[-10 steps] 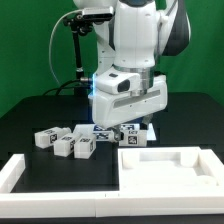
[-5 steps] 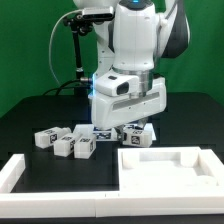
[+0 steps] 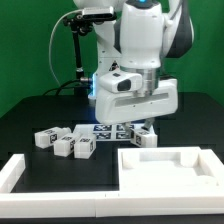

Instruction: Assemble one leg

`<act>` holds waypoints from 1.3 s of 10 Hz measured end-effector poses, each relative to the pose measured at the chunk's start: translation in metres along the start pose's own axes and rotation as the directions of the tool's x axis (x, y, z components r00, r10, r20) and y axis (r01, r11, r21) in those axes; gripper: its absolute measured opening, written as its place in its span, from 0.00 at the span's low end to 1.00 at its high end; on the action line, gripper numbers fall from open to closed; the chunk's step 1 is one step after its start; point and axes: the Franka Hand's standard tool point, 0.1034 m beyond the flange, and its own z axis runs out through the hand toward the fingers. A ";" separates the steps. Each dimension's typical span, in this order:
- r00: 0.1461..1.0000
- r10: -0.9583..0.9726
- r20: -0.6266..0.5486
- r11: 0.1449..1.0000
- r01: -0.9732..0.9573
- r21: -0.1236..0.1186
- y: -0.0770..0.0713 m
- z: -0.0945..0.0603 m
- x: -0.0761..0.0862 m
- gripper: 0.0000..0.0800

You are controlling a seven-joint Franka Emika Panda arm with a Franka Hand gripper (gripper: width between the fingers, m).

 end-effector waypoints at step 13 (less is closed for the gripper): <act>0.948 0.318 -0.007 0.948 -0.318 0.032 -0.035 -0.004 0.013 0.79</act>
Offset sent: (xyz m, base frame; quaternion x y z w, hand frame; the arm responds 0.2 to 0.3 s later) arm -0.0017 0.0329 -0.0011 0.0426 -0.0176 0.1301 0.9904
